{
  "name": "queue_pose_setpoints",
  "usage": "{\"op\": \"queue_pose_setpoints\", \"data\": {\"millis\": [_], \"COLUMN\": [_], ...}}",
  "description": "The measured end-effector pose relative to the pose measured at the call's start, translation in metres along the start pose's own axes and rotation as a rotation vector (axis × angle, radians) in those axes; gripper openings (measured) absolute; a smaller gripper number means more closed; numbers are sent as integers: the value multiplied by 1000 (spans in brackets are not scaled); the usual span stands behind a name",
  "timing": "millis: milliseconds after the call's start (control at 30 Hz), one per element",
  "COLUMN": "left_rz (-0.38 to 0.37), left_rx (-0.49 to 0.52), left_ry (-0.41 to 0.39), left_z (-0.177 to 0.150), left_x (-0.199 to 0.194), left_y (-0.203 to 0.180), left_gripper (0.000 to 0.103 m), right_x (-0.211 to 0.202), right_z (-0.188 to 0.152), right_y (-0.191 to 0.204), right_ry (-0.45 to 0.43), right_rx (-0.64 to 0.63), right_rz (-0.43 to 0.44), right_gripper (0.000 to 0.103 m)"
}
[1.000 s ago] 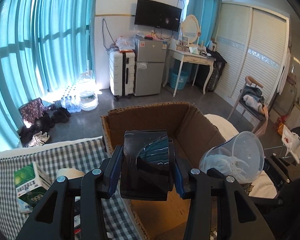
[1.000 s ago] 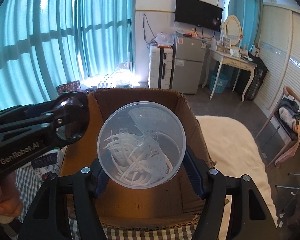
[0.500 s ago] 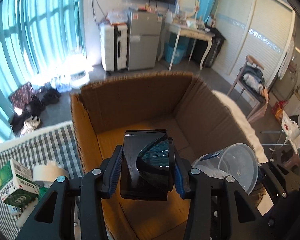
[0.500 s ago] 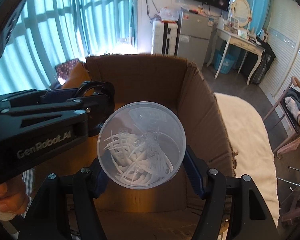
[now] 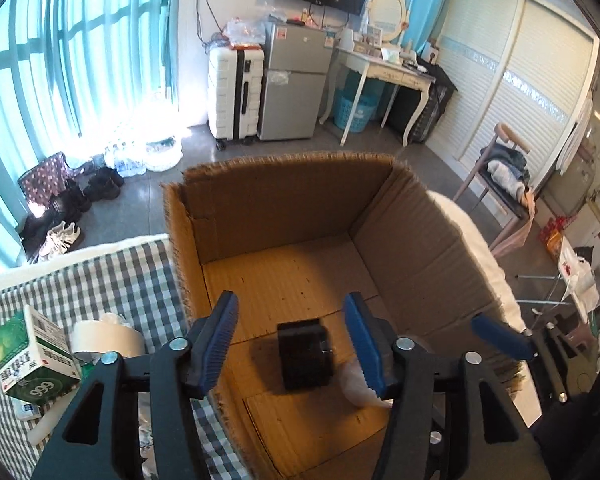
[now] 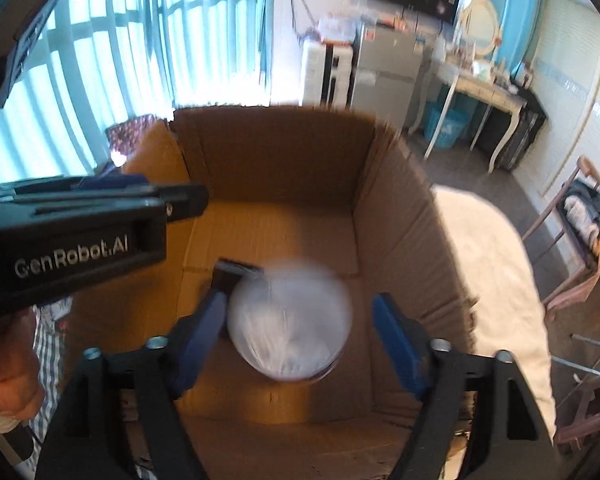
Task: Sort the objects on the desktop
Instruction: 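Open both tools to drop the black case and clear cup into the box, then move both open tools back toward the items on the bedspread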
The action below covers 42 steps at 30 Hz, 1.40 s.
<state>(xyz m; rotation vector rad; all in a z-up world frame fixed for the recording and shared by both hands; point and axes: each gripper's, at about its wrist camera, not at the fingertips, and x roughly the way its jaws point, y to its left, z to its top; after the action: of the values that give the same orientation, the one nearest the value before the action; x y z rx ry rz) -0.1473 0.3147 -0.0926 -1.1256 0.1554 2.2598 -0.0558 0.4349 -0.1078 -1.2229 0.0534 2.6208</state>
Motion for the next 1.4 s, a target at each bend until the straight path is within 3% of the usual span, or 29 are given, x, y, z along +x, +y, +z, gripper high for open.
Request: {"op": "queue_pose_setpoints", "data": {"millis": [133, 267, 467, 700, 900, 1200, 1400], "left_rz": [6, 26, 66, 152, 229, 330, 410], "left_rx": [-16, -25, -35, -45, -49, -113, -154], "left_ry": [-44, -99, -175, -279, -341, -424, -438], "left_z": [4, 8, 9, -3, -17, -36, -60], "left_x": [-20, -41, -78, -125, -163, -223, -253], "left_y": [5, 11, 16, 26, 38, 72, 100], "left_gripper": [65, 80, 91, 103, 103, 103, 103], "right_x": [-20, -35, -58, -89, -121, -150, -159], "right_z": [6, 11, 18, 21, 18, 21, 18], "right_y": [1, 0, 0, 3, 3, 21, 47], "right_ry": [-60, -97, -133, -209, -329, -361, -377], "right_rx": [20, 37, 58, 65, 110, 88, 73], "right_rz": [-7, -20, -22, -2, 38, 95, 159], "right_gripper": [83, 83, 84, 91, 103, 103, 103]}}
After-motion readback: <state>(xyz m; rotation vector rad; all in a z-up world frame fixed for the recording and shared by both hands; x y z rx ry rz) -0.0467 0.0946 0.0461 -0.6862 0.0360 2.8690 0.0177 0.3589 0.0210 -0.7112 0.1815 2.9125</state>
